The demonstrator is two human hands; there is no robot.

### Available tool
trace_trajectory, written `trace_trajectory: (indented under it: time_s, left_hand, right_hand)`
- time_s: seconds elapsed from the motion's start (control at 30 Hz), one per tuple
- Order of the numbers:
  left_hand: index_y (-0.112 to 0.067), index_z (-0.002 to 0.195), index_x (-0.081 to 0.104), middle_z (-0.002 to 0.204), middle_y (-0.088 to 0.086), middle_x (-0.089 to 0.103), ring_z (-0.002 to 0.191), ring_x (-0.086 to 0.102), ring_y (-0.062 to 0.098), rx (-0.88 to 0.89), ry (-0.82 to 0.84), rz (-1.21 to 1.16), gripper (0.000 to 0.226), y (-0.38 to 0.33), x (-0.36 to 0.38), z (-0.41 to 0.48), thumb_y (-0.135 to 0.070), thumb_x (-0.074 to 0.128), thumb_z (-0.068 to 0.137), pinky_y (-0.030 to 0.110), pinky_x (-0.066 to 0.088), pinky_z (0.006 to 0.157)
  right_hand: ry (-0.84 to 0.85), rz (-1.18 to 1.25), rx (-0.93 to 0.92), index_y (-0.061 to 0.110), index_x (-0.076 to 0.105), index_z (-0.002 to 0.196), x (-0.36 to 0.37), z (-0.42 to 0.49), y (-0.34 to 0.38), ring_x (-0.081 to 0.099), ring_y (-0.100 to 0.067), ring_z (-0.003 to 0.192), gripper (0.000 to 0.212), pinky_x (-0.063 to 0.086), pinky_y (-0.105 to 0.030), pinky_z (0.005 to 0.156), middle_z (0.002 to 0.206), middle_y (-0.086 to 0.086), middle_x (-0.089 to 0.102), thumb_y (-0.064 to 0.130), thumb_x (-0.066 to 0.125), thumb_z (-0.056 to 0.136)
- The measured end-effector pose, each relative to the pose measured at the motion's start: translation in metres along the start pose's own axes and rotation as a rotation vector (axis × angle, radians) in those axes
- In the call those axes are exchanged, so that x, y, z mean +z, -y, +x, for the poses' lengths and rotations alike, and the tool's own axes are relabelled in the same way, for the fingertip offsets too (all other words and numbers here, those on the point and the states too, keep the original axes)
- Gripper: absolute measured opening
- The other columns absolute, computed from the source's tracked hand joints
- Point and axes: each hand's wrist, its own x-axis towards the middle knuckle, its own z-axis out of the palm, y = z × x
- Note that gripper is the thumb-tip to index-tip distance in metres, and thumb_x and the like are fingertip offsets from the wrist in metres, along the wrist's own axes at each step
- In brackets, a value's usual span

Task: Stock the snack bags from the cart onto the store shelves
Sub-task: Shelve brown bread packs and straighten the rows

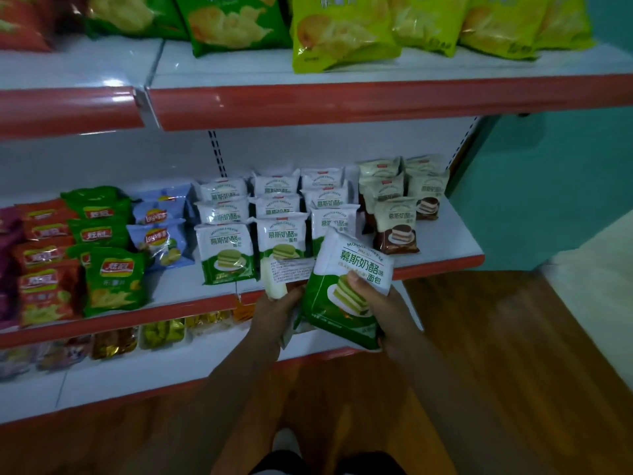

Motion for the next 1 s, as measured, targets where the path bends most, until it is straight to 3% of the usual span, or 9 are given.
trace_trajectory:
  time_s: [0.13, 0.3, 0.37, 0.47, 0.6, 0.73, 0.87, 1.0]
  left_hand:
    - [0.0, 0.111, 0.058, 0.095, 0.021, 0.065, 0.084, 0.064, 0.035, 0.009, -0.049, -0.012, 0.025, 0.006, 0.001, 0.008, 0.006, 0.057, 0.087, 0.035, 0.06, 0.06]
    - [-0.008, 0.085, 0.062, 0.069, 0.009, 0.068, 0.062, 0.066, 0.024, 0.026, -0.196, -0.023, 0.015, 0.011, 0.008, 0.003, 0.006, 0.058, 0.086, 0.028, 0.055, 0.051]
    - [0.0, 0.097, 0.062, 0.073, 0.007, 0.071, 0.06, 0.069, 0.016, 0.045, -0.225, -0.093, 0.017, 0.012, 0.014, -0.001, 0.01, 0.054, 0.086, 0.025, 0.056, 0.052]
    - [0.006, 0.12, 0.051, 0.093, 0.015, 0.065, 0.068, 0.07, 0.018, 0.084, -0.244, -0.232, 0.034, 0.013, 0.021, -0.003, 0.015, 0.046, 0.087, 0.028, 0.058, 0.058]
    - [0.007, 0.124, 0.048, 0.097, 0.018, 0.064, 0.082, 0.065, 0.028, 0.079, -0.336, -0.243, 0.037, 0.018, 0.021, -0.008, 0.009, 0.051, 0.088, 0.032, 0.06, 0.062]
    - [0.002, 0.119, 0.05, 0.097, 0.017, 0.063, 0.083, 0.062, 0.028, 0.066, -0.403, -0.198, 0.031, 0.022, 0.022, -0.012, 0.005, 0.054, 0.089, 0.03, 0.058, 0.058]
    - [-0.001, 0.117, 0.051, 0.096, 0.016, 0.063, 0.09, 0.062, 0.034, 0.09, -0.35, -0.181, 0.028, 0.026, 0.023, -0.007, 0.003, 0.053, 0.089, 0.025, 0.058, 0.054]
    - [-0.002, 0.119, 0.051, 0.093, 0.013, 0.064, 0.081, 0.064, 0.024, 0.098, -0.311, -0.161, 0.031, 0.023, 0.031, 0.007, 0.004, 0.053, 0.089, 0.025, 0.056, 0.055]
  right_hand:
    - [0.04, -0.108, 0.067, 0.025, 0.066, 0.117, -0.007, 0.019, -0.002, 0.068, -0.025, 0.104, 0.069, 0.051, -0.048, 0.094, 0.112, -0.004, 0.071, 0.048, 0.086, 0.056]
    - [0.101, -0.144, 0.152, 0.018, 0.063, 0.12, -0.017, 0.04, 0.005, 0.07, -0.024, 0.098, 0.063, 0.057, -0.039, 0.082, 0.109, -0.006, 0.072, 0.034, 0.082, 0.062]
    - [0.154, -0.161, 0.183, 0.016, 0.065, 0.117, -0.017, 0.045, 0.01, 0.071, -0.023, 0.094, 0.049, 0.058, -0.034, 0.073, 0.105, -0.006, 0.073, 0.027, 0.079, 0.071]
    - [0.2, -0.156, 0.214, 0.015, 0.066, 0.114, -0.017, 0.054, 0.018, 0.071, -0.024, 0.091, 0.038, 0.057, -0.031, 0.066, 0.104, -0.008, 0.073, 0.019, 0.075, 0.077]
    - [0.243, -0.149, 0.239, 0.013, 0.064, 0.115, -0.016, 0.063, 0.016, 0.071, -0.025, 0.091, 0.047, 0.058, -0.037, 0.075, 0.104, -0.01, 0.073, 0.019, 0.077, 0.07]
    - [0.247, -0.143, 0.263, 0.013, 0.064, 0.113, -0.017, 0.069, 0.008, 0.072, -0.022, 0.086, 0.041, 0.059, -0.036, 0.074, 0.101, -0.008, 0.073, 0.015, 0.076, 0.074]
    - [0.224, -0.097, 0.292, 0.01, 0.062, 0.116, -0.02, 0.077, 0.005, 0.069, -0.028, 0.095, 0.047, 0.056, -0.044, 0.084, 0.107, -0.013, 0.071, 0.014, 0.077, 0.071]
    - [0.177, -0.092, 0.266, 0.01, 0.062, 0.117, -0.023, 0.088, 0.011, 0.069, -0.03, 0.098, 0.063, 0.054, -0.045, 0.087, 0.109, -0.013, 0.071, 0.021, 0.081, 0.058]
